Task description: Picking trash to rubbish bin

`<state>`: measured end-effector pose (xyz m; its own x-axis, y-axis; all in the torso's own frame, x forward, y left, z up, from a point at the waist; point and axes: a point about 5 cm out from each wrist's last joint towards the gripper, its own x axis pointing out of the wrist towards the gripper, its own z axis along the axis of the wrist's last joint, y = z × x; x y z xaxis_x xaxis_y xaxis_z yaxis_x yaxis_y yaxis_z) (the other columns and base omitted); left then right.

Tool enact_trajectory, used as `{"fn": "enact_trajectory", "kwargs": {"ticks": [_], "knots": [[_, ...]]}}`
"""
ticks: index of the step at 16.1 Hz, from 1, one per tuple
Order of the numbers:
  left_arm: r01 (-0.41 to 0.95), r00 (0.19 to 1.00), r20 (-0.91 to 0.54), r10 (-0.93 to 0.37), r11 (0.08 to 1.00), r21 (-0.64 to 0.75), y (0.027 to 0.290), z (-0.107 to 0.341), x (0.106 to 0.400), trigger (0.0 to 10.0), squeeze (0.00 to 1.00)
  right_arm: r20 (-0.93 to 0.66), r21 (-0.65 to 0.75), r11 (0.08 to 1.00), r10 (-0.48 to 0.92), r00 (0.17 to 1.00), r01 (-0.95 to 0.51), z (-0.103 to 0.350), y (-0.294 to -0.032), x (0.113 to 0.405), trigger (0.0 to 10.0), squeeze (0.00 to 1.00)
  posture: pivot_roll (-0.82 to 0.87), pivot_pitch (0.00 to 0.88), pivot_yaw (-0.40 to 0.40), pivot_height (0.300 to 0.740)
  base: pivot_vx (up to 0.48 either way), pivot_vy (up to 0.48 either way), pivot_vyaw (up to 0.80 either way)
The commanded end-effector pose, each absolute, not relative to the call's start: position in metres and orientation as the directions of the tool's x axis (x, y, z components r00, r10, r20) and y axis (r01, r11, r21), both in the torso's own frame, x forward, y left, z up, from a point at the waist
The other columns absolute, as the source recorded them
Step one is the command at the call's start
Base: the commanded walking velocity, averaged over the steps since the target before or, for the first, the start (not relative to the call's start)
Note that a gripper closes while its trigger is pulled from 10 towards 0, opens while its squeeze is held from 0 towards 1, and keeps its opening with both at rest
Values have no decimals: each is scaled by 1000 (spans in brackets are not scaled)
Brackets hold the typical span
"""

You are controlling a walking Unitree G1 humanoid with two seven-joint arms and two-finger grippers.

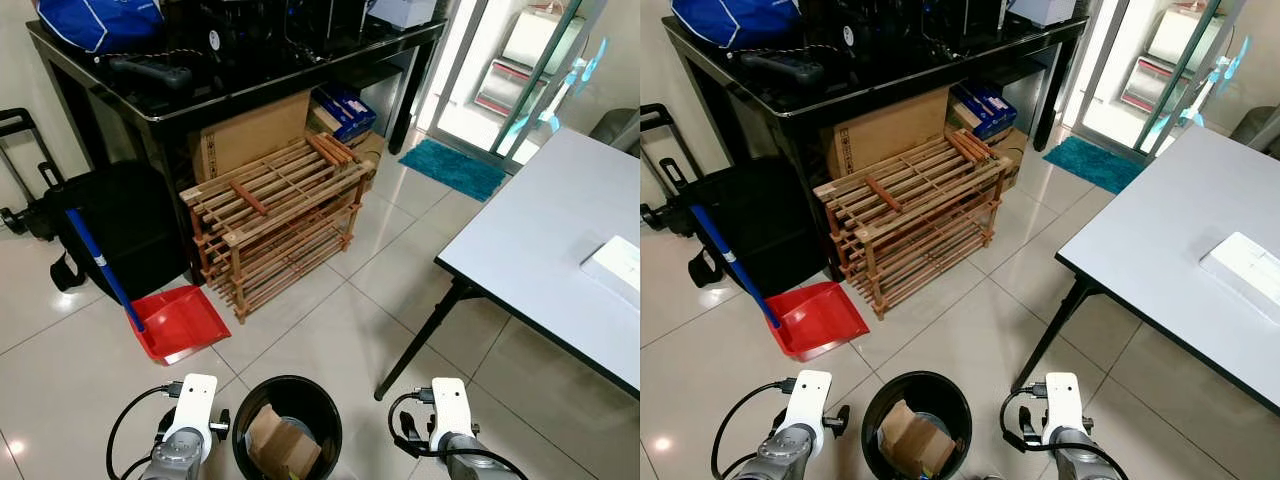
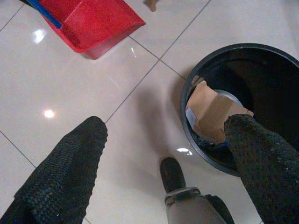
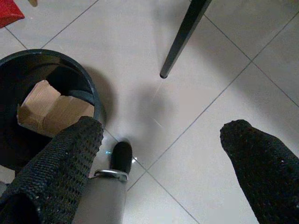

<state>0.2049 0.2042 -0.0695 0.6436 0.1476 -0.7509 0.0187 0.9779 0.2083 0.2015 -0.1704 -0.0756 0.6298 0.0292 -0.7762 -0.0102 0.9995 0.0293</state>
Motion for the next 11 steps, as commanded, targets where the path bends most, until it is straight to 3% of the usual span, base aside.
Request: {"fn": "enact_trajectory", "kwargs": {"ticks": [1, 3, 4, 5, 11], "knots": [[33, 640, -757, 134, 979, 201, 201, -71, 203, 10000, 1000, -789, 26, 1000, 27, 613, -11, -77, -173, 198, 10000, 1000, 28, 0, -100, 740, 0, 0, 0], [35, 633, -761, 141, 977, 211, 202, -72, 202, 10000, 1000, -793, 21, 1000, 30, 608, -22, -78, -172, 198, 10000, 1000, 30, 0, -101, 740, 0, 0, 0], [39, 625, -765, 154, 973, 227, 203, -72, 201, 10000, 557, -802, 14, 999, 32, 597, -35, -79, -171, 197, 10000, 118, 31, 0, -101, 740, 0, 0, 0], [34, 625, -765, 156, 974, 225, 203, -73, 200, 10000, 0, -802, 13, 999, 32, 597, -36, -79, -170, 196, 10000, 0, 32, 0, -102, 740, 0, 0, 0], [19, 616, -765, 187, 968, 252, 207, -73, 199, 10000, 0, -794, 30, 999, 36, 607, -19, -78, -169, 199, 10000, 0, 32, 0, -102, 740, 0, 0, 0]]}}
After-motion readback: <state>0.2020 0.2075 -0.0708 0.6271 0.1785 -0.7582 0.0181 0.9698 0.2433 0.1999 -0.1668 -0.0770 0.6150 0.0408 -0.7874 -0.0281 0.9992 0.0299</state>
